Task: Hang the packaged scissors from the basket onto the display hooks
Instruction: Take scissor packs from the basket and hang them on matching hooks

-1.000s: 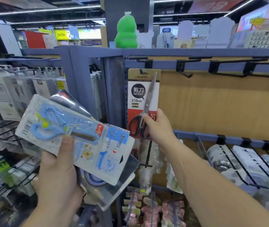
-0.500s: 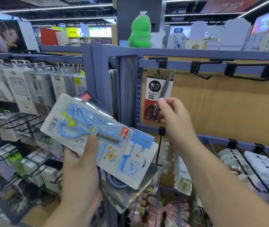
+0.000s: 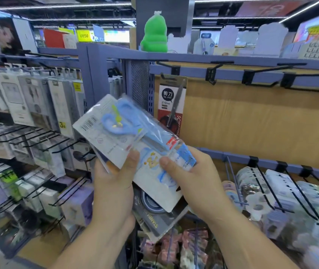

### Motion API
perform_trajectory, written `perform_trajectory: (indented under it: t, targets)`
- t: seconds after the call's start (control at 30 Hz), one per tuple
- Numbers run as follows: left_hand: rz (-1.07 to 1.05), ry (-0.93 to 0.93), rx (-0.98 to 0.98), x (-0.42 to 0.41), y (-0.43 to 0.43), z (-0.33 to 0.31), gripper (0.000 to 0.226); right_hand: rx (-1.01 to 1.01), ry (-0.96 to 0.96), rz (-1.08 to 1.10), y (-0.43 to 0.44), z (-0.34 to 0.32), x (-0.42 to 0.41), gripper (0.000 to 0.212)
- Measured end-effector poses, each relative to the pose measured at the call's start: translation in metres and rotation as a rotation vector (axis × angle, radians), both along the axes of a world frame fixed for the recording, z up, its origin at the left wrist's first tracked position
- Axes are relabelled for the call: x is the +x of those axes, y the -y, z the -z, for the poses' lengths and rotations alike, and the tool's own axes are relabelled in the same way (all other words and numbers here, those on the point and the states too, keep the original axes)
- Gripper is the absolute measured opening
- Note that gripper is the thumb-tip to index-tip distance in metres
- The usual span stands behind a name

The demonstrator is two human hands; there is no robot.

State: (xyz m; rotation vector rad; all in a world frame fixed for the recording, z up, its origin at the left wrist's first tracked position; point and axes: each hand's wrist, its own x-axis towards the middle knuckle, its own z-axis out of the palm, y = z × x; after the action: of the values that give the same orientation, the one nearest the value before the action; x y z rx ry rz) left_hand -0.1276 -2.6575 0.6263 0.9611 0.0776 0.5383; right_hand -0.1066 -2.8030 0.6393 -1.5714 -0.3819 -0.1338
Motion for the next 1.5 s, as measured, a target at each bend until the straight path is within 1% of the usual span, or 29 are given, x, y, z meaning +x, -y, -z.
perform_trajectory:
  t: [0.07, 0.17, 0.27, 0.3, 0.4, 0.47, 0.63, 0.77, 0.83, 0.87, 0.9, 0.97, 1.0, 1.03, 1.13, 1.27, 1.4, 1.5]
  targets:
    - [0.042, 0.007, 0.011, -0.002, 0.010, 0.002, 0.056, 0.084, -0.009, 0.011, 0.008, 0.003, -0.005, 0.019]
    - [0.097, 0.001, 0.022, -0.003, 0.025, 0.004, 0.060, 0.208, -0.003, 0.051, 0.018, 0.008, -0.010, 0.026]
    - [0.111, -0.023, 0.043, 0.002, 0.035, 0.008, 0.054, 0.279, 0.007, 0.106, 0.028, 0.014, -0.010, 0.028]
    - [0.113, -0.031, 0.051, 0.004, 0.038, 0.009, 0.050, 0.299, 0.009, 0.110, 0.032, 0.015, -0.010, 0.034]
    - [0.112, -0.060, 0.047, 0.011, 0.046, 0.014, 0.043, 0.304, 0.022, 0.087, 0.041, 0.016, -0.013, 0.060]
    - [0.111, -0.084, 0.025, 0.015, 0.050, 0.017, 0.040, 0.279, 0.030, 0.122, 0.045, 0.018, -0.011, 0.066]
    - [0.085, -0.133, -0.038, 0.025, 0.057, 0.028, 0.036, 0.327, 0.018, 0.251, 0.051, 0.016, -0.004, 0.050]
    - [0.088, -0.138, -0.013, 0.030, 0.057, 0.025, 0.034, 0.279, 0.034, 0.420, 0.056, 0.023, 0.006, 0.031]
    - [0.088, -0.126, 0.012, 0.032, 0.055, 0.021, 0.034, 0.250, 0.033, 0.460, 0.062, 0.024, 0.010, 0.026]
    - [0.087, -0.120, 0.028, 0.033, 0.054, 0.020, 0.035, 0.236, 0.030, 0.464, 0.065, 0.023, 0.010, 0.027]
    - [0.082, -0.118, 0.044, 0.033, 0.052, 0.020, 0.035, 0.241, 0.019, 0.461, 0.067, 0.020, 0.010, 0.033]
    - [0.071, -0.115, 0.068, 0.035, 0.049, 0.020, 0.036, 0.301, -0.011, 0.464, 0.074, 0.016, 0.012, 0.051]
    - [0.072, -0.114, 0.074, 0.035, 0.047, 0.019, 0.036, 0.325, -0.020, 0.489, 0.079, 0.014, 0.013, 0.054]
    - [0.073, -0.116, 0.076, 0.036, 0.045, 0.020, 0.036, 0.348, -0.029, 0.506, 0.084, 0.011, 0.015, 0.050]
    - [0.082, -0.118, 0.081, 0.038, 0.039, 0.019, 0.035, 0.463, -0.057, 0.488, 0.097, -0.001, 0.018, 0.025]
    - [0.103, -0.116, 0.087, 0.041, 0.036, 0.017, 0.037, 0.564, -0.059, 0.458, 0.106, -0.013, 0.020, 0.018]
    - [0.112, -0.101, 0.083, 0.043, 0.032, 0.010, 0.037, 0.474, -0.010, 0.399, 0.104, -0.033, 0.030, 0.010]
    - [0.120, -0.094, 0.092, 0.045, 0.027, 0.007, 0.038, 0.268, 0.040, 0.369, 0.093, -0.053, 0.041, 0.012]
